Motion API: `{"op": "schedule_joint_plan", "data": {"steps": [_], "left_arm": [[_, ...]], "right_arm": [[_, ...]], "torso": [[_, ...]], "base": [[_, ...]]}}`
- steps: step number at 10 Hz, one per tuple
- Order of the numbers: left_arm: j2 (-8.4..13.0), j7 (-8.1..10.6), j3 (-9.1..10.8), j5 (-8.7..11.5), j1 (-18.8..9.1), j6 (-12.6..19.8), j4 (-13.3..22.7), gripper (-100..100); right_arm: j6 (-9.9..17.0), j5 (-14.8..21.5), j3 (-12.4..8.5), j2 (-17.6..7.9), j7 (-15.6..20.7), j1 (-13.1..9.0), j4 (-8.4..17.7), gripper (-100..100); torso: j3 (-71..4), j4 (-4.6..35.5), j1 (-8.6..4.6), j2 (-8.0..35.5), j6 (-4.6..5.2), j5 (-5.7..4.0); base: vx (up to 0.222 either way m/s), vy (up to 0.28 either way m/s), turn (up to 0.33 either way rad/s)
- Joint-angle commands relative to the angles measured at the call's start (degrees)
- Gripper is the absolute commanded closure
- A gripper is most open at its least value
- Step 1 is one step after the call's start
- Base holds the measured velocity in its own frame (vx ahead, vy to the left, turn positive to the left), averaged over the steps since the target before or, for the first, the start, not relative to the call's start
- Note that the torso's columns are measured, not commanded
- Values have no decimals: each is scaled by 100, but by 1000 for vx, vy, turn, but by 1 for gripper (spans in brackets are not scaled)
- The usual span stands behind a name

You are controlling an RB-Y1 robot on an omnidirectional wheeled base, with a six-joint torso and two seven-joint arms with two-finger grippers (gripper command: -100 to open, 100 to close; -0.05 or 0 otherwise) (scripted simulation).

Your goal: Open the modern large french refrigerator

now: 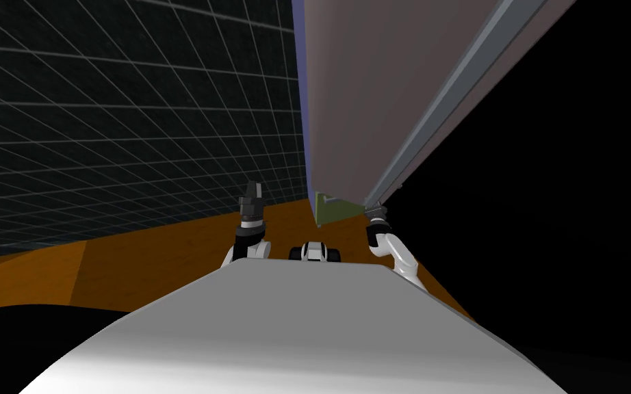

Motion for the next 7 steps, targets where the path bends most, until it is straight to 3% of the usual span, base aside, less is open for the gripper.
{"op": "schedule_joint_plan", "data": {"steps": [1, 6, 7], "left_arm": [[-1, 0, -1, 0, 0, 0, 0, 0], [-2, 0, -2, 0, -1, 0, 0, 0], [-2, 0, -2, 0, -1, 0, 0, 0]], "right_arm": [[173, 15, -83, 77, 26, 37, -46, 100], [578, 50, -277, 256, 85, 122, -154, 100], [484, 68, -236, 261, 41, 153, -90, 100]], "torso": [[18, 10, 24, 32, 9, 8], [19, 19, 1, 37, 11, 11], [21, 25, 1, 42, 10, 16]], "base": [[-38, 176, -124], [-53, 213, -105], [-34, 110, -26]]}}
